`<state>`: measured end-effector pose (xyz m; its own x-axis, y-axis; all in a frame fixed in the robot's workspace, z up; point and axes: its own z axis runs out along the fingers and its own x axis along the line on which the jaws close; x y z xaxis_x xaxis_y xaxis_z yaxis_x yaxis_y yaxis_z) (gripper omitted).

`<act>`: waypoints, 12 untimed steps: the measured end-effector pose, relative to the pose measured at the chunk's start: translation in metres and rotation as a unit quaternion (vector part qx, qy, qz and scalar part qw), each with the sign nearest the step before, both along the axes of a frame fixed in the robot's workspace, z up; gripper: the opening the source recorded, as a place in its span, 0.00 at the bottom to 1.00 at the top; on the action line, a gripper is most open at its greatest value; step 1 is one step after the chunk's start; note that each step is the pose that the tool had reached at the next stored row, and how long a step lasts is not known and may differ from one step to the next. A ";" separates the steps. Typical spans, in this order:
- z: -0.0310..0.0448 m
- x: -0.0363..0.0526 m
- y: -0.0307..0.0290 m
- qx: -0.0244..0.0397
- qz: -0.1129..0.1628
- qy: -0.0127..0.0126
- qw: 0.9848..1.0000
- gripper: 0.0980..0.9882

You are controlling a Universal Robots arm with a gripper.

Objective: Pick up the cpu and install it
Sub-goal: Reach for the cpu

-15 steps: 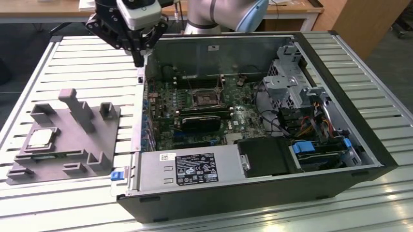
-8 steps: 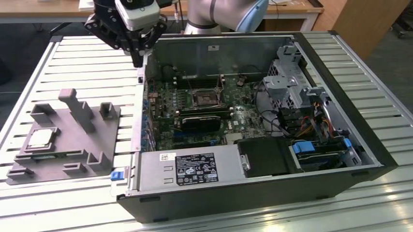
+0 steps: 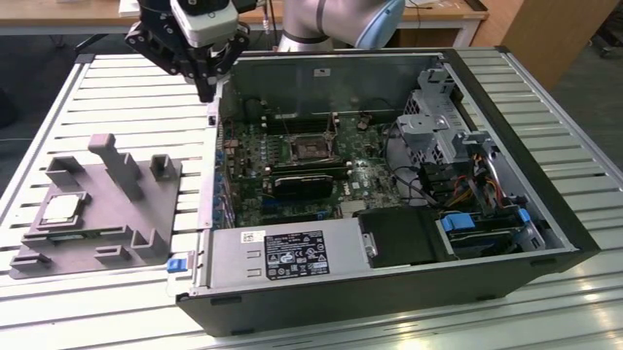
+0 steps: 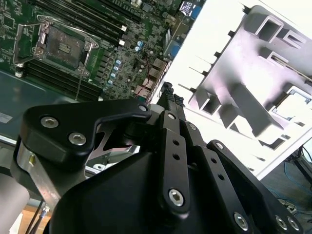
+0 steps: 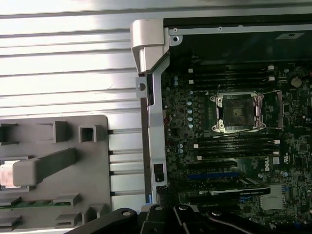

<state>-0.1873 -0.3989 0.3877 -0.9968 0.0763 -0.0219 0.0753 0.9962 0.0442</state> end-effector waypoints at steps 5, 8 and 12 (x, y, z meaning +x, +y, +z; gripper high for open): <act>-0.0003 -0.0019 0.0000 0.000 0.000 0.000 1.000 0.01; -0.0005 -0.0031 0.0000 0.000 0.000 0.000 1.000 0.01; -0.0008 -0.0048 0.0000 0.000 0.000 0.000 1.000 0.01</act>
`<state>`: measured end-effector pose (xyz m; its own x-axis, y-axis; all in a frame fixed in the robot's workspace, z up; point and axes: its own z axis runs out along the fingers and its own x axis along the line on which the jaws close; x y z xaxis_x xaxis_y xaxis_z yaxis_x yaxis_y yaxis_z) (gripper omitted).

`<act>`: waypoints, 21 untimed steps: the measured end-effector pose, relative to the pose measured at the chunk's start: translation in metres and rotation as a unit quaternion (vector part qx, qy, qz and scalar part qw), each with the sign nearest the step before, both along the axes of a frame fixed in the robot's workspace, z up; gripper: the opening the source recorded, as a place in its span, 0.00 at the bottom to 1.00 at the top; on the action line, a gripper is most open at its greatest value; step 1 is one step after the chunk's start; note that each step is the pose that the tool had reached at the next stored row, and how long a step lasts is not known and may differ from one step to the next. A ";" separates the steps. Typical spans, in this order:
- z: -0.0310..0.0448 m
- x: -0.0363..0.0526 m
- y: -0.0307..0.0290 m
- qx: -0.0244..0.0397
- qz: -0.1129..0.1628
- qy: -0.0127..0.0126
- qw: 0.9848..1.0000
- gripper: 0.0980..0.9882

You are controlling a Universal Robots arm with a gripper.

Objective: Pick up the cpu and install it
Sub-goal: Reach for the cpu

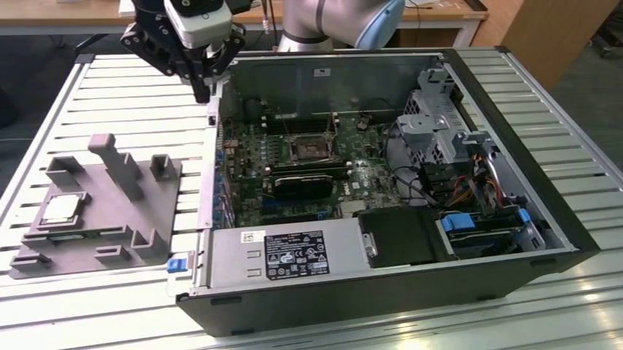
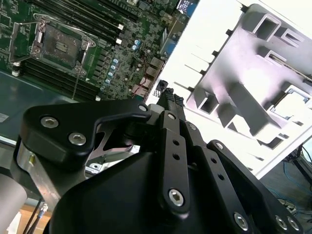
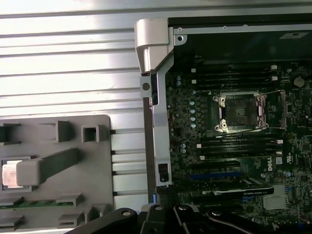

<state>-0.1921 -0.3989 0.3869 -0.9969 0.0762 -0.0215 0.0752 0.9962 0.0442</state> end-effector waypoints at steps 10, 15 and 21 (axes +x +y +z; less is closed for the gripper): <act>-0.0006 -0.0039 0.0000 0.000 0.000 0.000 1.000 0.01; -0.0009 -0.0057 0.0000 0.000 0.000 0.000 1.000 0.01; -0.0014 -0.0079 0.0000 0.000 0.000 0.000 1.000 0.01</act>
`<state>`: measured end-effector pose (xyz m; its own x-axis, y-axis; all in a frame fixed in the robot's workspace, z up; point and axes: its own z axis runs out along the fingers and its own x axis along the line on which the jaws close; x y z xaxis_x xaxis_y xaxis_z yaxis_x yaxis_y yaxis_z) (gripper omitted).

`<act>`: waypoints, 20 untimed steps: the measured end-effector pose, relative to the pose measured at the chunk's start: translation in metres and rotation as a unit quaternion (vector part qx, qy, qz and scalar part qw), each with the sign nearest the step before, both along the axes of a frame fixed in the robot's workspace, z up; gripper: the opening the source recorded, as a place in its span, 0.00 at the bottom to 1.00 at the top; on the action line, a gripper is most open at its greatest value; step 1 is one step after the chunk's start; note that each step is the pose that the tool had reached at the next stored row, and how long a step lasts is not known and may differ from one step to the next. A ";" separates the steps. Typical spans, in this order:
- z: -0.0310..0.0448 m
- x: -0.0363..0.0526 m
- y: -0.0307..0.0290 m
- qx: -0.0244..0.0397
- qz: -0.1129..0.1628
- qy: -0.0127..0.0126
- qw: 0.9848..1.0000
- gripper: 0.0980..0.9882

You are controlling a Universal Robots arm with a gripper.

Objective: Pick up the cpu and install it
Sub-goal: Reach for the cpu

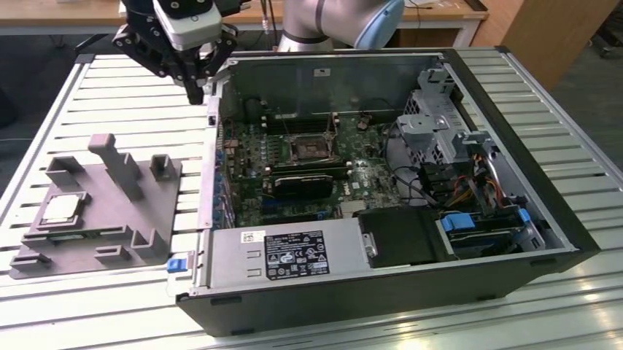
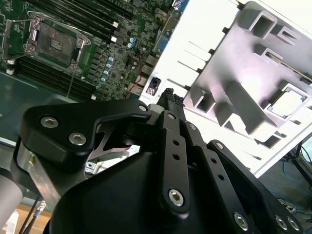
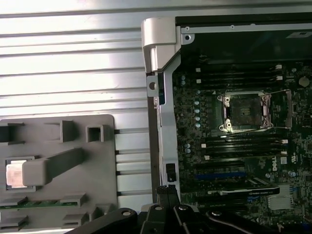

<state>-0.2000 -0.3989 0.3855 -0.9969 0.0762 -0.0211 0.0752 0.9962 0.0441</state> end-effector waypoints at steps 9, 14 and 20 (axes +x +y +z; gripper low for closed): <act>-0.0007 -0.0040 0.0000 0.000 0.000 0.000 1.000 0.01; -0.0010 -0.0062 0.0000 0.000 0.000 0.000 1.000 0.01; -0.0014 -0.0091 0.0000 0.000 0.000 0.000 1.000 0.01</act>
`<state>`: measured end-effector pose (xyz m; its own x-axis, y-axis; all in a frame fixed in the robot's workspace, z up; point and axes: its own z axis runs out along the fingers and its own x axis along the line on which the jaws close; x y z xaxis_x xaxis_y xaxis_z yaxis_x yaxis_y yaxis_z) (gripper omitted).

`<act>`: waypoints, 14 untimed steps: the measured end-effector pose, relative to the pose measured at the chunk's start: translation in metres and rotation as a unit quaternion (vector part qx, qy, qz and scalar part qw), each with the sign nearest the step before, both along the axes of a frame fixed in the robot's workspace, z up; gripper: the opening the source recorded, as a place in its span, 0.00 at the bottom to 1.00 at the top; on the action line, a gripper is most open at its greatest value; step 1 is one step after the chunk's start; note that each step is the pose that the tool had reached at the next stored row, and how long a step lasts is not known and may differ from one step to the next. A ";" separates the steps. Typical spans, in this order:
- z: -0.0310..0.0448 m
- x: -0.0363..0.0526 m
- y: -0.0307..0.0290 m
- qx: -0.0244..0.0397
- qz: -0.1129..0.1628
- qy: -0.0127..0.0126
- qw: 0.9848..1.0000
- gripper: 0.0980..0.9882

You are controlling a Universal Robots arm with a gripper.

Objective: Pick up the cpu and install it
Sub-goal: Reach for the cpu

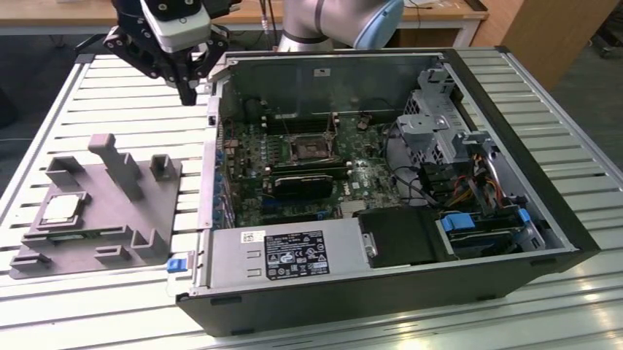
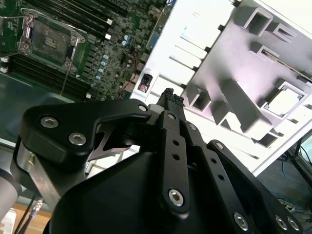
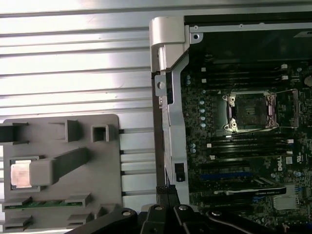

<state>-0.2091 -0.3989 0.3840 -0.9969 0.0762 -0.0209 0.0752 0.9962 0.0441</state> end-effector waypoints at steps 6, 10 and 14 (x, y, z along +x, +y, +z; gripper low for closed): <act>-0.0004 -0.0026 0.0000 0.000 0.000 0.000 1.000 0.01; -0.0007 -0.0042 0.0000 0.000 0.000 0.000 1.000 0.01; -0.0010 -0.0057 0.0000 0.000 0.000 0.000 1.000 0.01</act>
<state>-0.2148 -0.3990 0.3830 -0.9969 0.0762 -0.0205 0.0752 0.9962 0.0441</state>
